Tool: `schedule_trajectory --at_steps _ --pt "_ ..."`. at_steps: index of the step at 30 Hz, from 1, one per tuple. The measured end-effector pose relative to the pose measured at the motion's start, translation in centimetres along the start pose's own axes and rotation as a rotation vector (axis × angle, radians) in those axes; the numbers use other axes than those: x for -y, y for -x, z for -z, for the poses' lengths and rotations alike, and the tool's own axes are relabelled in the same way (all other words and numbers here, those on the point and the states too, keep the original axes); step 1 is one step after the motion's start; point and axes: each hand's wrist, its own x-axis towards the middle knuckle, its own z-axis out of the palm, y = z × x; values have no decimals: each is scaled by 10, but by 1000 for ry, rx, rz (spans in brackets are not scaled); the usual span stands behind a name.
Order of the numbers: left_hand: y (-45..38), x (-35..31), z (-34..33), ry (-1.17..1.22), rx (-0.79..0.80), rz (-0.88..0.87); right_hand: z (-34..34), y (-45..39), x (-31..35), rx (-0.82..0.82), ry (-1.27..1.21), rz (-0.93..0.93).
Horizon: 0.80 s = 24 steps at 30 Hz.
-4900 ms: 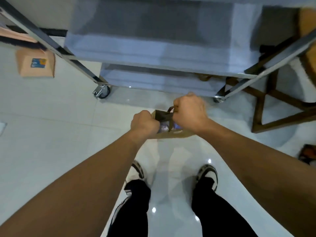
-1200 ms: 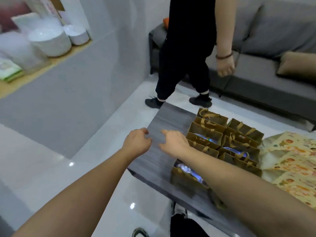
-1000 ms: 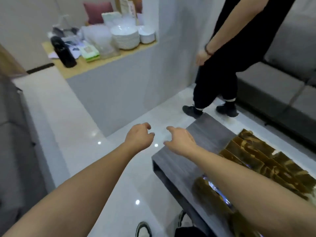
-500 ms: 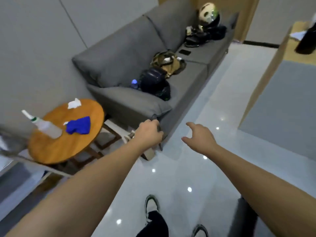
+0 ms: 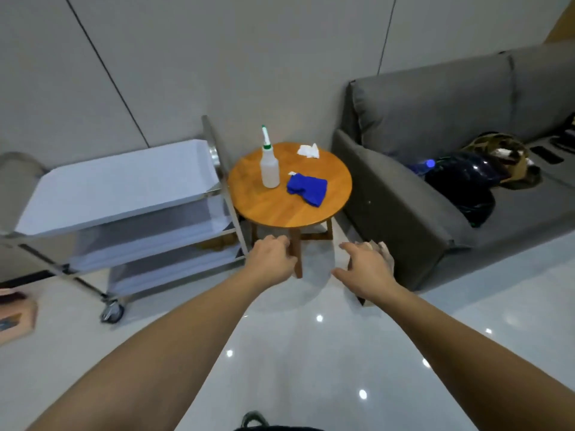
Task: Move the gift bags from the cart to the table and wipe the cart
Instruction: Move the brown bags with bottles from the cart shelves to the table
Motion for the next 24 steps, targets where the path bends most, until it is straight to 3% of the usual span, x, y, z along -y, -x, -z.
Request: schedule_trajectory --at_steps 10,24 --pt "2 216 55 165 -66 316 -112 -72 180 225 123 179" --pt "-72 359 30 248 42 670 -237 -230 281 501 179 329"
